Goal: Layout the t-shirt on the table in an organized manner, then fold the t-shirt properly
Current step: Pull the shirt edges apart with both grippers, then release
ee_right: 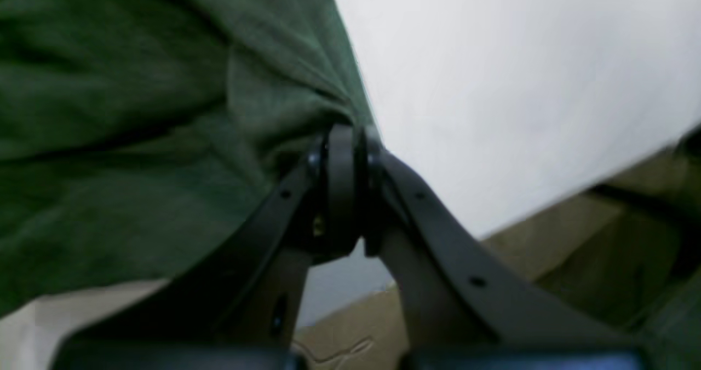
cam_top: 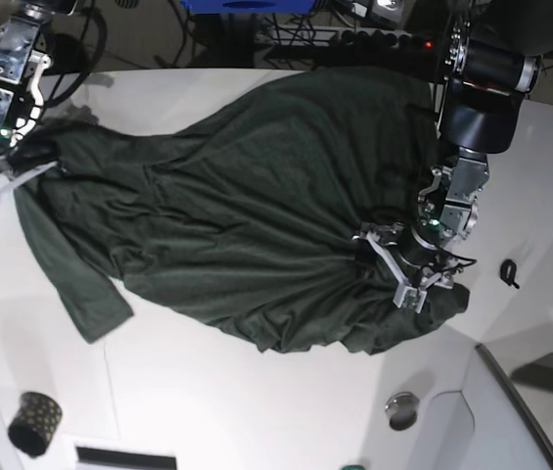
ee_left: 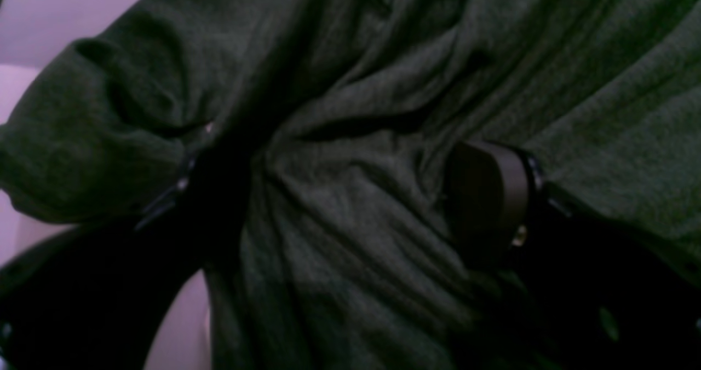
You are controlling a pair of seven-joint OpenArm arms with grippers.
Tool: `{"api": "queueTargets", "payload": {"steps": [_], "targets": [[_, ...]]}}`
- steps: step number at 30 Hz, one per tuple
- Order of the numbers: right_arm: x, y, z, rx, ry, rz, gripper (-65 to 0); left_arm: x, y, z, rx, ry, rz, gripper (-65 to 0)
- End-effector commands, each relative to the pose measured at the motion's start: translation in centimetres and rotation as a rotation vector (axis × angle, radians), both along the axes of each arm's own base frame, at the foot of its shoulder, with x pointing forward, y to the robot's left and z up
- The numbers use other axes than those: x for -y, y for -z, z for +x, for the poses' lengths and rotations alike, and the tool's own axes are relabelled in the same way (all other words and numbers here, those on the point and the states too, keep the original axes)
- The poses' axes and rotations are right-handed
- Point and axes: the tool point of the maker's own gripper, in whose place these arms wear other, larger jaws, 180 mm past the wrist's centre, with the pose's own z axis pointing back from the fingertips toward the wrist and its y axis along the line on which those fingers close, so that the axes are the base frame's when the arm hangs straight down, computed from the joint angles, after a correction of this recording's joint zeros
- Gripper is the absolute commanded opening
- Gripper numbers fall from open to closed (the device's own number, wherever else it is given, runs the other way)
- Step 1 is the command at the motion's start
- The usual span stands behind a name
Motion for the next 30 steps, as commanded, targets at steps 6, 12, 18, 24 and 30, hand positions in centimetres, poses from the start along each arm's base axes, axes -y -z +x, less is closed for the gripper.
{"api": "queueTargets", "payload": {"steps": [6, 12, 18, 24, 30], "targets": [[1.4, -0.2, 0.3, 0.022, 0.06, -0.005, -62.6, -1.0, -0.9, 1.1, -0.001, -0.006, 0.047, -10.2], [1.9, -5.3, 3.1, 0.167, 0.028, -0.081, -39.6, -3.2, -3.7, 2.0, 0.059, -0.12, -0.006, -10.2], [-1.0, -5.4, 11.6, 0.151, -0.201, -0.12, -33.6, 2.9, -4.2, 1.1, 0.06, -0.029, -0.054, -10.2], [-1.0, -0.5, 18.0, 0.086, -0.29, -0.089, -33.8, 7.6, -1.5, 0.5, -0.024, 0.044, -0.076, -10.2], [2.0, 2.6, 19.7, 0.05, -0.284, -0.075, -38.1, 4.8, 0.7, 0.4, -0.083, -0.005, -0.048, -10.2]]}}
